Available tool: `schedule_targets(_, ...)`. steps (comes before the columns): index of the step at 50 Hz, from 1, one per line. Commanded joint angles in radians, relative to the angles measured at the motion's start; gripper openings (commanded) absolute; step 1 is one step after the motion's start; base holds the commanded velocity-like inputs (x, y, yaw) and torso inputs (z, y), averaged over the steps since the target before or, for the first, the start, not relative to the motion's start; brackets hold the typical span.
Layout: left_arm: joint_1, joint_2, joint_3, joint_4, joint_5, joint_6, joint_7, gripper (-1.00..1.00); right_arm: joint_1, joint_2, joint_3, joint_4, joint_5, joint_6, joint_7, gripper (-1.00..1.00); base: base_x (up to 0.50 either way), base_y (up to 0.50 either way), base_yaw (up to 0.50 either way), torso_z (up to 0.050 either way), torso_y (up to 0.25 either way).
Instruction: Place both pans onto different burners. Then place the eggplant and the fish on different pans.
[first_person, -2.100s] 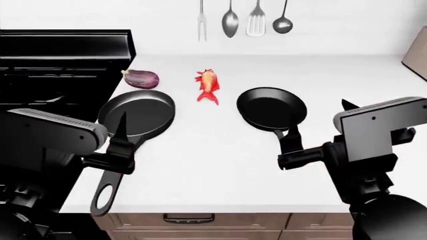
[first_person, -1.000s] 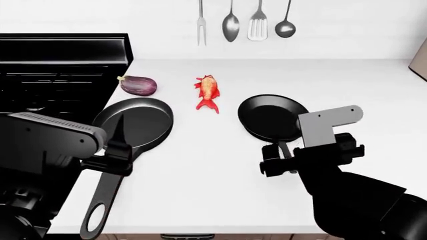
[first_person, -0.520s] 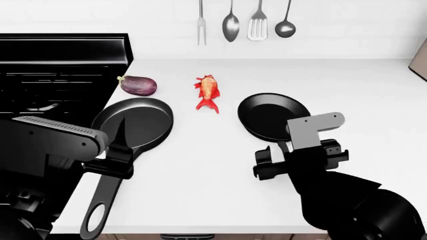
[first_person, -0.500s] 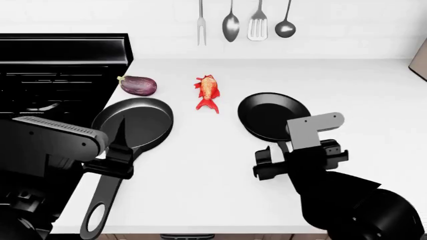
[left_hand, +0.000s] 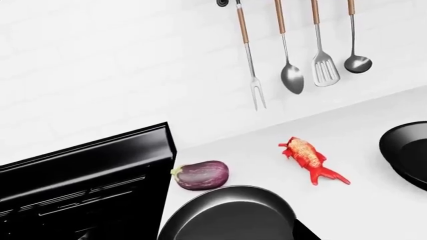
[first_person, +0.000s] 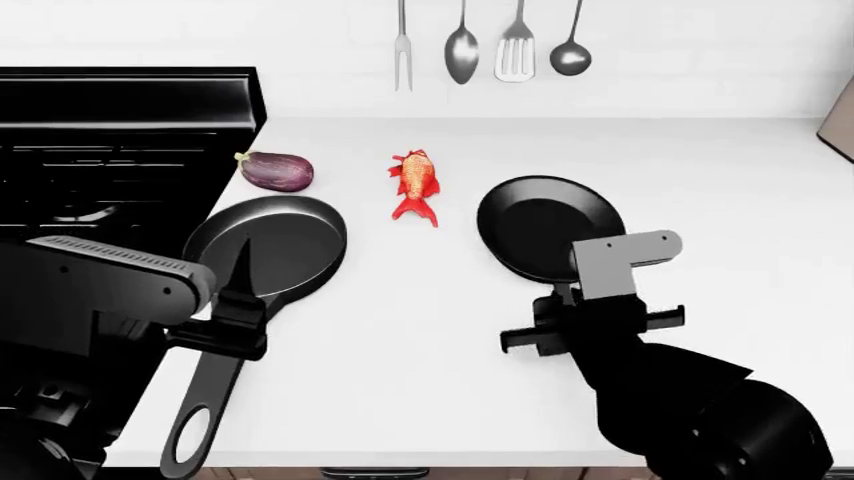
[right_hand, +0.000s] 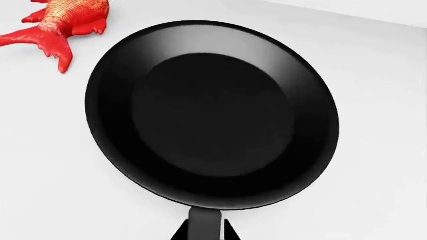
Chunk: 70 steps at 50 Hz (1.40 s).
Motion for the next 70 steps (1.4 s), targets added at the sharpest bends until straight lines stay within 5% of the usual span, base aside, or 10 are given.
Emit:
schedule_targets(1,0.01,-0.007,0.003,-0.003,-0.004,0.014,-0.007,1.0,-0.024,0.005,0.03,0.014,0.018,0.031,0.037,-1.0,0.0,0.0,0.0,0.0,0.0)
schedule_targets(28,0.077,-0.013,0.072,-0.061,0.059,0.082,0.019,1.0,0.037,0.026,0.253,-0.302,0.25,0.264,0.207,-1.0,0.0,0.0,0.0,0.0,0.0)
schedule_targets(33,0.046,0.005,0.056,-0.082,-0.037,0.007,-0.006,1.0,0.026,0.041,0.258,-0.324,0.264,0.263,0.21,-1.0,0.0,0.0,0.0,0.0,0.002)
schedule_targets(36,0.018,0.041,-0.012,-0.116,-0.189,-0.074,-0.061,1.0,0.015,0.05,0.259,-0.323,0.262,0.251,0.207,-1.0,0.0,0.0,0.0,0.0,0.0)
schedule_targets(41,-0.075,0.069,-0.08,-0.204,-0.503,-0.229,-0.327,1.0,-0.002,0.057,0.25,-0.33,0.258,0.239,0.209,-1.0,0.0,0.0,0.0,0.0,0.002)
schedule_targets(48,-0.123,0.021,-0.03,-0.25,-0.866,-0.141,-0.721,1.0,-0.014,0.068,0.232,-0.327,0.25,0.217,0.199,-1.0,0.0,0.0,0.0,0.0,0.001)
schedule_targets(57,-0.126,0.022,0.06,-0.24,-0.939,-0.091,-0.852,1.0,-0.036,0.086,0.226,-0.34,0.248,0.198,0.197,-1.0,0.0,0.0,0.0,0.0,0.001)
schedule_targets(70,-0.099,0.05,0.085,-0.275,-0.852,-0.082,-0.858,1.0,-0.043,0.1,0.219,-0.34,0.256,0.186,0.195,-1.0,0.0,0.0,0.0,0.001,0.002)
